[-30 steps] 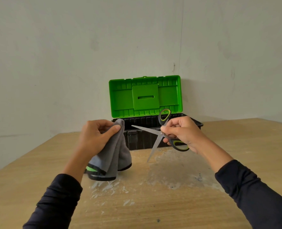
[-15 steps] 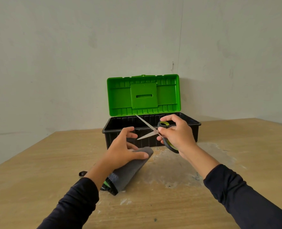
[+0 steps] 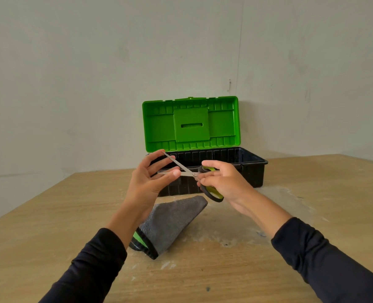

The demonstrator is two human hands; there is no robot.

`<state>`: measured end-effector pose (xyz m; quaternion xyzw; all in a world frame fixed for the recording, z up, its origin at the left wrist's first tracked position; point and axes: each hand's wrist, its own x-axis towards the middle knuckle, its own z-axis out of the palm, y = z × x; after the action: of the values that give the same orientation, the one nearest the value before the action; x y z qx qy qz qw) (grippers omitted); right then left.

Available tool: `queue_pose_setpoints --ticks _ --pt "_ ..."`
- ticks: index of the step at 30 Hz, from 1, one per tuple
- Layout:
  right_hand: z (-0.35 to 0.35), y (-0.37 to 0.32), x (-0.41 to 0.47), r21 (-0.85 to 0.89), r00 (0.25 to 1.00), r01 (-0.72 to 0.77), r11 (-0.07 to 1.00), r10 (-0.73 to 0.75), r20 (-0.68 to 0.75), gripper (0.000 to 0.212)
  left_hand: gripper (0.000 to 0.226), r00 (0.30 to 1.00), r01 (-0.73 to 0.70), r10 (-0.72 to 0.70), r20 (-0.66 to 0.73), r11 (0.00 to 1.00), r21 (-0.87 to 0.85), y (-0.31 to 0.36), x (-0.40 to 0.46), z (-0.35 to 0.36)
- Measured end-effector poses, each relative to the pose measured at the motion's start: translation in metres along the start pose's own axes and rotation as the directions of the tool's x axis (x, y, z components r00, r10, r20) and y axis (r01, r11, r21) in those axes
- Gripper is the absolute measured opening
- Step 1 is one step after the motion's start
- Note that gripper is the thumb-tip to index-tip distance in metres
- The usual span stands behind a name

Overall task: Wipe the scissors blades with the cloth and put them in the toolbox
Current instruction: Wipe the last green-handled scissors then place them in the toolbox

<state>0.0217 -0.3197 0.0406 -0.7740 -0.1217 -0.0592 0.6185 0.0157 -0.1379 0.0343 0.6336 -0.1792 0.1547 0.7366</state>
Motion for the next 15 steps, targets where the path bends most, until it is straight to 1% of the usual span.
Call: queue_pose_setpoints --ticks 2,4,6,8,10,12,15 --pt "-0.005 -0.003 -0.001 0.003 0.997 -0.008 1.0 0.008 0.073 0.066 0.066 0.998 -0.014 0.01 -0.06 0.998 -0.059 0.002 0.001 -0.002" --pt "-0.006 -0.002 -0.001 -0.035 0.992 -0.012 0.999 0.016 0.126 0.071 0.055 0.994 -0.031 0.022 -0.105 0.996 -0.079 0.002 0.002 -0.003" --pt "-0.006 -0.001 -0.001 -0.083 0.99 -0.021 0.996 0.032 0.141 0.072 0.043 0.992 -0.045 0.039 -0.124 0.998 -0.046 -0.001 0.002 -0.003" --pt "-0.006 0.001 0.0 -0.124 0.992 -0.011 0.992 0.026 0.121 0.068 0.034 0.989 -0.062 0.058 -0.134 0.998 -0.024 -0.002 0.003 -0.003" --pt "-0.008 0.002 0.002 -0.206 0.997 0.019 0.978 -0.003 0.078 0.059 0.032 0.988 -0.073 0.067 -0.139 0.996 -0.042 -0.002 0.003 -0.003" --pt "-0.012 0.004 0.005 -0.332 0.998 0.044 0.942 -0.029 0.052 0.054 0.032 0.988 -0.081 0.072 -0.137 0.995 -0.056 -0.002 0.003 -0.003" --pt "-0.018 0.005 0.007 -0.469 0.995 0.085 0.879 -0.051 0.084 0.052 0.033 0.988 -0.089 0.08 -0.129 0.994 -0.064 -0.001 0.002 -0.002"
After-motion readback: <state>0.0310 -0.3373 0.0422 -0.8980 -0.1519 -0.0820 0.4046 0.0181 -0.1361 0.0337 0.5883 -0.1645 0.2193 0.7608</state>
